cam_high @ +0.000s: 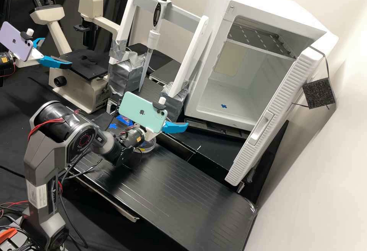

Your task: Move the petri dish to the incubator

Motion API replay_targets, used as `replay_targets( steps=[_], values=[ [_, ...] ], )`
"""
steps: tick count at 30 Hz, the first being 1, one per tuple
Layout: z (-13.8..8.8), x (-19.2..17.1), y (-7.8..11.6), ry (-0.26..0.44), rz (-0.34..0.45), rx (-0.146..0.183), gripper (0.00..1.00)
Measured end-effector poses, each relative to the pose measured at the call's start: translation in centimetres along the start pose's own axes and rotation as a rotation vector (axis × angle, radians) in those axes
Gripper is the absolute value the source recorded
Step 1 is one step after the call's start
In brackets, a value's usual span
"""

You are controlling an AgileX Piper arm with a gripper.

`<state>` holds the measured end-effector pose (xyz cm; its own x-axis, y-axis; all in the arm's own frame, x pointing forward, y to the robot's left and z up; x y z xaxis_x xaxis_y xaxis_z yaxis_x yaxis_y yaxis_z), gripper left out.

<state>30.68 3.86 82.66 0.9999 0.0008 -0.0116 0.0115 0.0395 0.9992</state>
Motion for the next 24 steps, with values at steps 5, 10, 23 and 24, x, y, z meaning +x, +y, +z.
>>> replay_targets(
  steps=[5,10,23,24],
  values=[
    [0.0,0.0,0.0,0.000,0.000,0.000,1.00],
    [0.1,-0.3,-0.1,-0.004,-0.004,0.000,1.00],
    [-0.3,-8.5,0.0,0.072,0.007,0.028,1.00],
    [-0.2,-9.3,-0.1,0.075,0.002,0.028,1.00]
  ],
)
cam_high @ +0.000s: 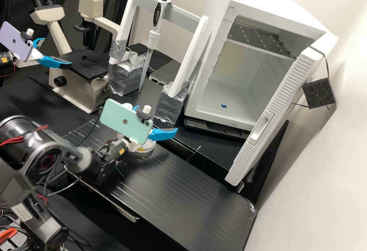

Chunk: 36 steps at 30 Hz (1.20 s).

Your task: Move the petri dish to the incubator

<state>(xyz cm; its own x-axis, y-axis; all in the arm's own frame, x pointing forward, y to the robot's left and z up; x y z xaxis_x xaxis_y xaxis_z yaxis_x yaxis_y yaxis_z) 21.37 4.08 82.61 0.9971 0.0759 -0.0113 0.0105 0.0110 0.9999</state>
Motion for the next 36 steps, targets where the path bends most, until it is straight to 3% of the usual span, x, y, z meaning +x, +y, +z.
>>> replay_targets(
  steps=[12,25,26,36],
  values=[
    [1.8,-3.8,-1.7,-0.066,-0.061,0.008,1.00],
    [2.3,-3.9,-1.9,-0.062,-0.064,0.015,1.00],
    [2.3,-3.9,-1.8,-0.061,-0.059,0.015,0.00],
    [2.8,-3.8,-1.7,-0.071,-0.052,0.011,0.00]
  ],
)
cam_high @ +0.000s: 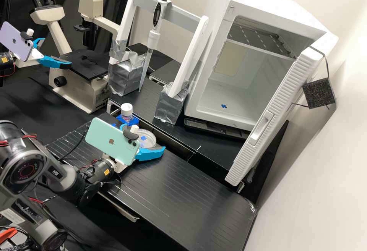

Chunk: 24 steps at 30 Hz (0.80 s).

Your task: Move the petri dish to the incubator

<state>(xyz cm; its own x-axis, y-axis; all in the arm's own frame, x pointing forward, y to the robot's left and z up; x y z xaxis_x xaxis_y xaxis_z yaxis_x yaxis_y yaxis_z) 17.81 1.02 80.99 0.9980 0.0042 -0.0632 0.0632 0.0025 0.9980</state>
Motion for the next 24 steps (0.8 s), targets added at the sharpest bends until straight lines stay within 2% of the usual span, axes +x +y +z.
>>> replay_targets(
  steps=[7,15,24],
  values=[
    [0.07,0.06,0.05,-0.003,0.002,0.002,0.00],
    [0.38,0.29,0.08,-0.021,-0.004,0.051,0.00],
    [0.27,0.59,0.26,-0.020,-0.007,0.062,0.00]
  ],
)
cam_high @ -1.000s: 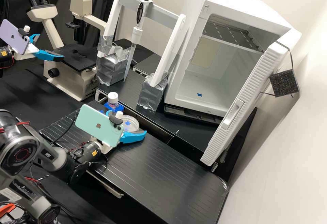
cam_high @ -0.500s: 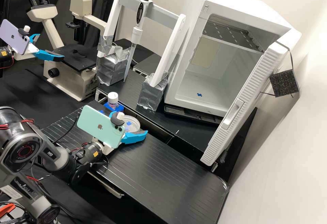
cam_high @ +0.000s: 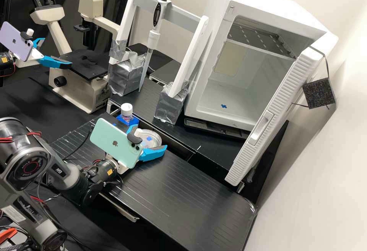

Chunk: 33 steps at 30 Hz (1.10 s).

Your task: Move the petri dish to the incubator

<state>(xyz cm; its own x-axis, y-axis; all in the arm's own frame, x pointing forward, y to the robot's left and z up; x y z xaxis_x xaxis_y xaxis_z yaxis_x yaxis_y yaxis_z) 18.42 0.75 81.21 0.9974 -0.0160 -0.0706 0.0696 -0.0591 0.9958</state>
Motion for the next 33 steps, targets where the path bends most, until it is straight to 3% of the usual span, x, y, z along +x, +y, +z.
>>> replay_targets(
  steps=[10,17,25,33],
  values=[
    [0.2,-0.2,0.3,-0.003,-0.004,0.012,0.00],
    [0.4,-1.2,1.7,0.022,0.006,0.030,0.00],
    [1.5,-3.0,3.5,-0.023,0.059,0.059,0.00],
    [1.2,-3.8,3.3,0.003,0.085,0.037,0.00]
  ],
)
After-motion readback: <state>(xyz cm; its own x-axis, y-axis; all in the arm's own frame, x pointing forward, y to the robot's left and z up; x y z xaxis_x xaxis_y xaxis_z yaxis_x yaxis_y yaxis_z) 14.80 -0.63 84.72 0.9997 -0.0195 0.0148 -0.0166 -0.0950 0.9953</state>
